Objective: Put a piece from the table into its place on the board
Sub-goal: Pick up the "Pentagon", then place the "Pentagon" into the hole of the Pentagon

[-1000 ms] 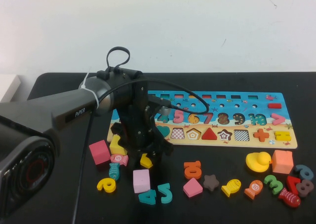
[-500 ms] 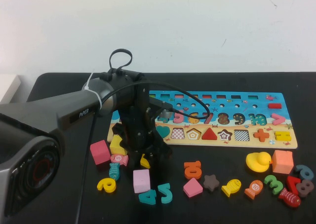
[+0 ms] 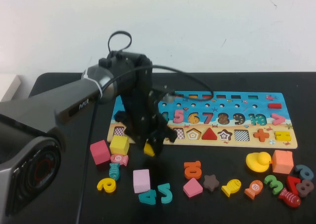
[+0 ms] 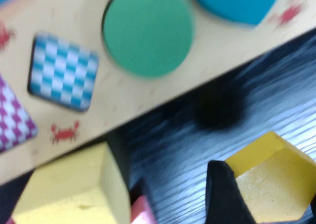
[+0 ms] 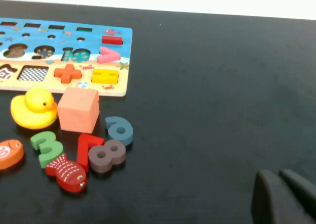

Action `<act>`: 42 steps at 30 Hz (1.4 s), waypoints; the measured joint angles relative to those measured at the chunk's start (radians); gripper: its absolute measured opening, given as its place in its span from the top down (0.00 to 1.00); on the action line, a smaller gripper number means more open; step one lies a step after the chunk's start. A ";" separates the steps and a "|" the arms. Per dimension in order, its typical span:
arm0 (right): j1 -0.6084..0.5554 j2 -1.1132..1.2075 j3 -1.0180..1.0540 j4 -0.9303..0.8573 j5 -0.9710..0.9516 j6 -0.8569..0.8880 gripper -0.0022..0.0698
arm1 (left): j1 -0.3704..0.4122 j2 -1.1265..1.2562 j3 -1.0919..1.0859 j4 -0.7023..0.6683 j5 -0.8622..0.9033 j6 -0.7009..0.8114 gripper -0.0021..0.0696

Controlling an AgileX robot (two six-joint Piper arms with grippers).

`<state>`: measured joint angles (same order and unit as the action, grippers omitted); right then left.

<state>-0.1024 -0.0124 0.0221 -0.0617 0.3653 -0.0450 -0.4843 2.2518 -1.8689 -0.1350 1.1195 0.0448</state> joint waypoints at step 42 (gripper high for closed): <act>0.000 0.000 0.000 0.000 0.000 0.000 0.94 | -0.069 0.278 -0.447 -0.095 -0.031 -0.202 0.52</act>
<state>-0.1024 -0.0124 0.0221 -0.0617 0.3653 -0.0450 -0.5534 2.5299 -2.3161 -0.2298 1.0890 -0.1574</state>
